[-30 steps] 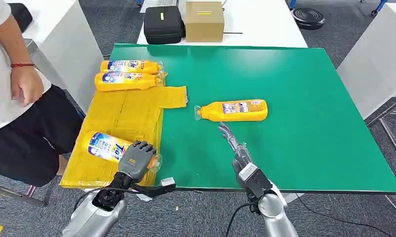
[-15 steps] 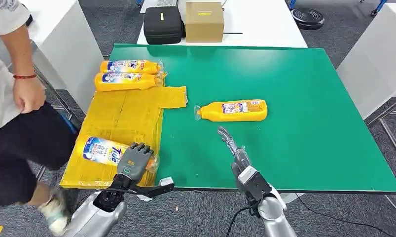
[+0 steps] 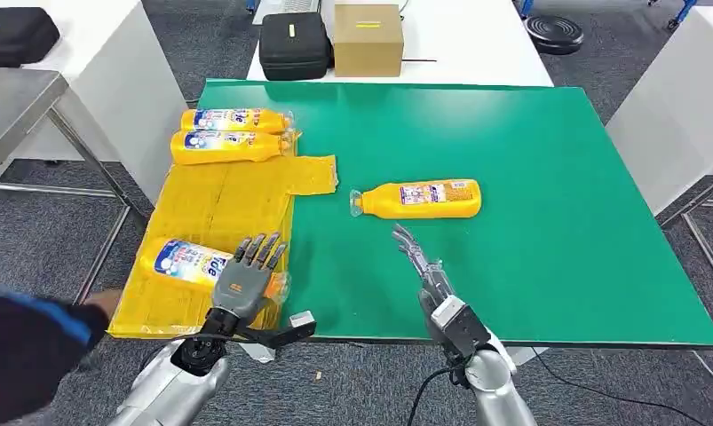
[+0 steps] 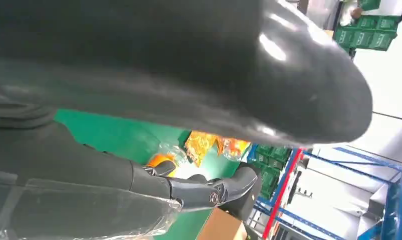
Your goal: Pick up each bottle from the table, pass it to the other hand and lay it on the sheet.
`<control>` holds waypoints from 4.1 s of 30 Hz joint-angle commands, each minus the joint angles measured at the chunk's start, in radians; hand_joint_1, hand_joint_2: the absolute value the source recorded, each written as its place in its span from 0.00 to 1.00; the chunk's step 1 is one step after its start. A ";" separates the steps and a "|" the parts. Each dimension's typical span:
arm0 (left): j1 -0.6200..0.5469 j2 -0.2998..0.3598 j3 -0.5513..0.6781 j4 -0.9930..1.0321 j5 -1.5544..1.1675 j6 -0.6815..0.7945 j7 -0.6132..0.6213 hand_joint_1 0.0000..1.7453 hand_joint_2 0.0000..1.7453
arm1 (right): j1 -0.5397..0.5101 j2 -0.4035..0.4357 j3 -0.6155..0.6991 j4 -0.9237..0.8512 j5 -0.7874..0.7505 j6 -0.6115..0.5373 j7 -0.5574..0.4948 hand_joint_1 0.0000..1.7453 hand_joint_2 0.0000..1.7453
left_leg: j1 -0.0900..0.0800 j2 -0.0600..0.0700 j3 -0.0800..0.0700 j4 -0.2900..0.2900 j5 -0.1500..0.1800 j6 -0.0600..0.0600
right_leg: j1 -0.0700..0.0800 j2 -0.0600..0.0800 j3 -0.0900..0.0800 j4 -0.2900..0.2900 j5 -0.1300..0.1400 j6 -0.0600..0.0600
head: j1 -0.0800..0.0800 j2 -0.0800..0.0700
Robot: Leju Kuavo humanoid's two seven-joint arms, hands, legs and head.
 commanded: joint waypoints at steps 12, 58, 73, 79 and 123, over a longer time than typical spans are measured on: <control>-0.019 0.028 -0.063 0.104 0.000 -0.019 0.026 0.00 1.00 | -0.042 -0.024 0.014 0.074 -0.006 0.001 -0.007 0.00 0.00 | 0.002 0.002 0.007 -0.001 -0.002 -0.002 | 0.002 0.002 0.007 -0.002 -0.001 -0.002 | 0.000 0.000; 0.213 0.207 -0.171 -0.494 0.000 -0.163 0.164 0.00 1.00 | -0.038 -0.004 -0.027 0.054 0.002 0.004 0.002 0.00 0.00 | 0.003 0.003 0.008 0.000 -0.004 -0.003 | 0.003 0.002 0.008 0.000 -0.002 -0.003 | 0.000 0.000; 0.268 0.194 -0.053 -0.725 0.000 0.049 0.060 0.00 1.00 | 0.008 0.005 -0.044 0.010 0.012 -0.002 0.010 0.00 0.00 | 0.002 0.001 0.005 0.000 -0.002 -0.003 | 0.002 0.001 0.005 0.000 -0.001 -0.002 | 0.000 0.000; 0.262 0.091 0.049 -0.685 0.141 0.158 -0.091 0.00 1.00 | 0.021 0.012 -0.044 -0.009 0.049 -0.037 0.024 0.00 0.00 | 0.003 0.000 0.006 0.000 -0.003 -0.003 | 0.003 0.000 0.006 0.000 -0.002 -0.003 | 0.000 0.000; -0.007 -0.038 0.216 -0.109 0.986 0.091 -0.580 0.00 1.00 | -0.832 -0.211 0.198 0.995 0.695 -0.380 0.309 0.00 1.00 | 0.001 0.002 0.001 0.003 0.001 -0.001 | 0.001 0.001 0.001 0.002 0.001 -0.003 | 0.000 0.000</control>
